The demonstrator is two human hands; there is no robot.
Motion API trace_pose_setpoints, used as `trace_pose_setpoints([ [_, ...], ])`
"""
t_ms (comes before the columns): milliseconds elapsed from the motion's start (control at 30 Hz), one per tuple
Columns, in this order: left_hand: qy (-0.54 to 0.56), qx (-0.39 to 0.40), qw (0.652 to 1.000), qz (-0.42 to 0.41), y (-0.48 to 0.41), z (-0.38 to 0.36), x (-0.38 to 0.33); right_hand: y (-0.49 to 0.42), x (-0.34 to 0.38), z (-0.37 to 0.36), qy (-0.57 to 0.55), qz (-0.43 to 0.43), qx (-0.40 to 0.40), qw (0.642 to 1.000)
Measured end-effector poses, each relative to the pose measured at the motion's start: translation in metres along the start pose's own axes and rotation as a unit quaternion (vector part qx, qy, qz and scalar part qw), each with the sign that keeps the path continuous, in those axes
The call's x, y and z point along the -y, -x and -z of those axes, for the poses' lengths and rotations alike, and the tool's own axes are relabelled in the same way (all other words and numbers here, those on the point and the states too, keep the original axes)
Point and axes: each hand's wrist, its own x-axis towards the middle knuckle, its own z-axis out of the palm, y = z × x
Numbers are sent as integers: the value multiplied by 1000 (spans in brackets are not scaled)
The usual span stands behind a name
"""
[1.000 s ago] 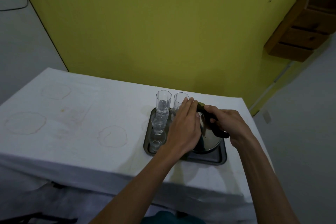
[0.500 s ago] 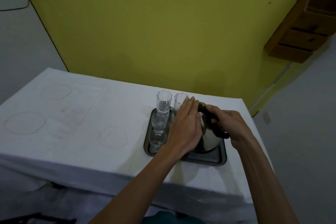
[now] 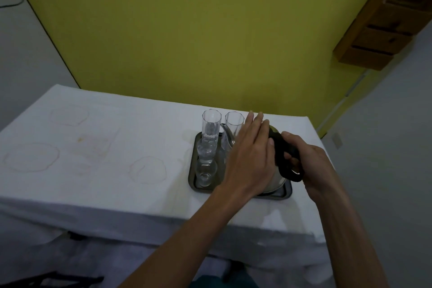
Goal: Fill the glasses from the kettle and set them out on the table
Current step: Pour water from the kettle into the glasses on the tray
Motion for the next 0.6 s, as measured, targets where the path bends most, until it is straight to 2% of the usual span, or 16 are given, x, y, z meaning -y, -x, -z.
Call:
trace_pose_setpoints([
  [233,-13,0,1000,2,35,6,4,33,-21,-6,21,-18,-19,999],
  [600,1,53,998,18,78,4,20,60,-61,-16,35,-38,-34,998],
])
